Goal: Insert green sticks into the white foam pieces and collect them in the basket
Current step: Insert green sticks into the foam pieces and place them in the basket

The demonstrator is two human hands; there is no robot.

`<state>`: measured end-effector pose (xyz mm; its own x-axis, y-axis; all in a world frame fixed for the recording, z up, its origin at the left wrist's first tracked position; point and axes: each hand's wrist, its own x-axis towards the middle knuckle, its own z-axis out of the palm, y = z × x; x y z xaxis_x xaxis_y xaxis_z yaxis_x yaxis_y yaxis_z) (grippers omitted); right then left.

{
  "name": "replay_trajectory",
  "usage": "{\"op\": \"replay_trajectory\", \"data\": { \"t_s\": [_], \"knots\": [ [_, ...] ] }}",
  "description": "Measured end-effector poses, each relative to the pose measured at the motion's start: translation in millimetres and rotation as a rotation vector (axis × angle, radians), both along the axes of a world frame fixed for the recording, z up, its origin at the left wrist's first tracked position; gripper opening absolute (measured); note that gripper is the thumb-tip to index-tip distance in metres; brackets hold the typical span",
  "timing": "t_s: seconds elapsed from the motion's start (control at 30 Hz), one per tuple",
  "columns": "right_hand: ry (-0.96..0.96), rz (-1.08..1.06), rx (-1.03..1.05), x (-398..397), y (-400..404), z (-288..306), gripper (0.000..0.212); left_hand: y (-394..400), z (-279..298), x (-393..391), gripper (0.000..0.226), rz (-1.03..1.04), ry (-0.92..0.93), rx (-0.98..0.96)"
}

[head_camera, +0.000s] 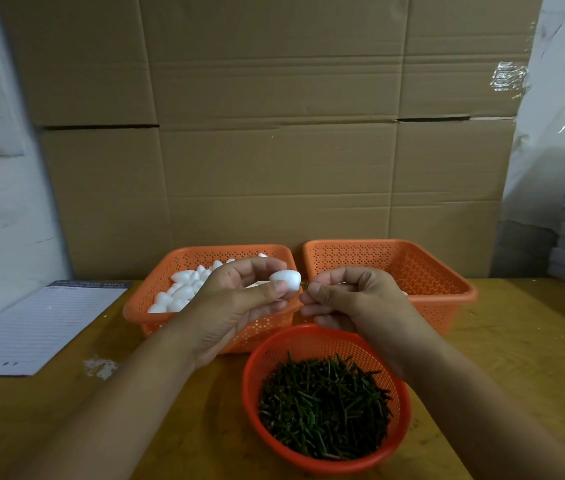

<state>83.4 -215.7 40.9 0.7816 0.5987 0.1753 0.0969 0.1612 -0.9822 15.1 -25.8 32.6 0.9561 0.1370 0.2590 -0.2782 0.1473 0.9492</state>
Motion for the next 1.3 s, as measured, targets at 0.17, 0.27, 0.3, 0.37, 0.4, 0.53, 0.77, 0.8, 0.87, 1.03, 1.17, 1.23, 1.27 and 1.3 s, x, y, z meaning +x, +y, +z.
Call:
{"op": "replay_trajectory", "data": {
  "t_s": [0.17,0.27,0.3,0.37,0.4,0.53,0.77,0.8,0.87,1.03,1.17,1.23,1.27,1.3],
  "knots": [
    [-0.055,-0.044,-0.045,-2.1,0.5,0.5,0.008,-4.7,-2.2,-0.6,0.030,-0.019,0.000,0.041],
    [-0.052,-0.053,-0.048,-2.7,0.2,0.9,0.009,-6.0,-3.4,0.2,0.023,-0.007,-0.004,0.061],
    [-0.051,-0.049,-0.050,-2.8,0.3,1.0,0.009,-6.1,-3.6,0.6,0.024,-0.006,-0.005,0.062],
    [-0.052,-0.036,-0.058,-3.3,0.2,1.1,0.010,-5.4,-3.6,0.8,0.029,-0.009,-0.010,0.051],
    [-0.052,-0.032,-0.061,-3.4,0.2,1.3,0.011,-4.7,-3.2,0.8,0.032,-0.008,-0.014,0.043],
    [-0.044,-0.047,-0.056,-3.1,-0.5,2.0,0.012,-1.2,-0.9,0.3,0.037,0.004,-0.023,0.003],
    [-0.074,-0.067,-0.064,-3.6,-1.2,1.4,0.008,-1.0,-1.0,0.4,0.037,0.022,-0.017,-0.016],
    [-0.079,-0.066,-0.068,-3.9,-1.1,1.5,0.008,-1.1,-1.1,0.6,0.036,0.021,-0.018,-0.013],
    [-0.089,-0.065,-0.073,-4.3,-1.0,1.5,0.007,-1.0,-1.4,0.9,0.035,0.019,-0.019,-0.013],
    [-0.113,-0.088,-0.069,-4.9,0.1,1.3,0.006,-0.5,-1.9,1.6,0.033,0.011,-0.017,-0.020],
    [-0.147,-0.105,-0.073,-5.4,2.0,0.9,0.010,0.0,-3.1,1.4,0.037,0.014,-0.010,0.003],
    [-0.157,-0.107,-0.078,-5.6,2.5,0.8,0.011,0.3,-3.2,1.4,0.038,0.014,-0.007,0.009],
    [-0.161,-0.108,-0.080,-5.8,2.7,0.7,0.011,0.5,-3.3,1.5,0.038,0.014,-0.006,0.009],
    [-0.168,-0.108,-0.084,-6.0,2.8,0.5,0.012,0.8,-3.3,1.7,0.038,0.015,-0.005,0.012]
  ]
}}
